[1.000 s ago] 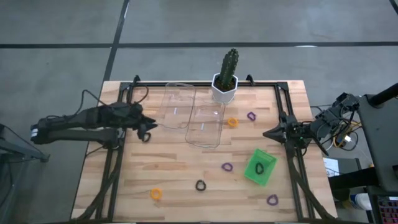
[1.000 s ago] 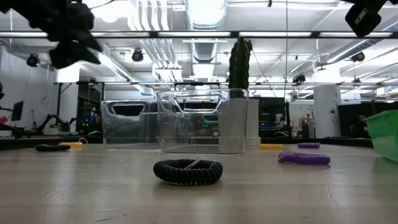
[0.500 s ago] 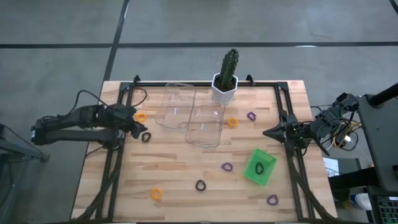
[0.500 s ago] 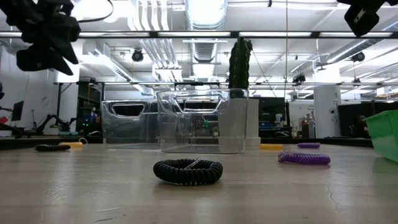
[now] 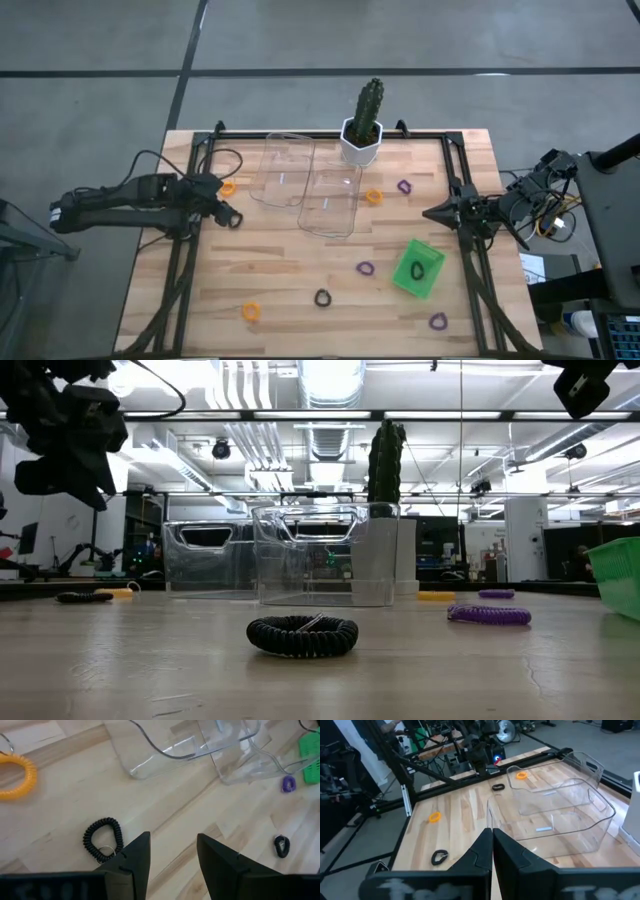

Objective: Sort spring keychains
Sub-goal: Put the top black spring keychain into the green bin

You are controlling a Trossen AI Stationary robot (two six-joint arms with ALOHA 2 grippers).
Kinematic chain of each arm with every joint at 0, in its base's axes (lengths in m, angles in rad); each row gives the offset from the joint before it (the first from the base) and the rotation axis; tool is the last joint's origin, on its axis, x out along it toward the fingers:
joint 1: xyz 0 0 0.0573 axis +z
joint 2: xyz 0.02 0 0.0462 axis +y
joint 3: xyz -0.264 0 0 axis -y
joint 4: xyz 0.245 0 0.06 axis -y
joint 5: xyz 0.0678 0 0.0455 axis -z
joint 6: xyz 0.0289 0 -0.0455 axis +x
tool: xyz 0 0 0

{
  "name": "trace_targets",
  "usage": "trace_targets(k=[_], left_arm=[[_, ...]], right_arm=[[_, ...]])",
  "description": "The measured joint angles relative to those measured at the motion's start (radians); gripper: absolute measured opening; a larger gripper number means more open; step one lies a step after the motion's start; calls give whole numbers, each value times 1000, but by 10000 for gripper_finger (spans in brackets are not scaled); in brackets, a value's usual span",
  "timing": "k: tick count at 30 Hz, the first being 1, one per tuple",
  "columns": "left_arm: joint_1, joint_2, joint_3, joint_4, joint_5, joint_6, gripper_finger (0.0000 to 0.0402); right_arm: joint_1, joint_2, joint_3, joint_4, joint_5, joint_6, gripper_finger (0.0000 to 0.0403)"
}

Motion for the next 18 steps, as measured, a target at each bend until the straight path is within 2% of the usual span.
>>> trace_targets(k=[11, 18], left_arm=[[-1, 0, -6, 2, 0, 2, 157], [-1, 0, -7, 5, -5, 4, 186]], right_arm=[[0, 0, 0, 0, 0, 0, 8], [0, 0, 0, 0, 0, -3, 8]])
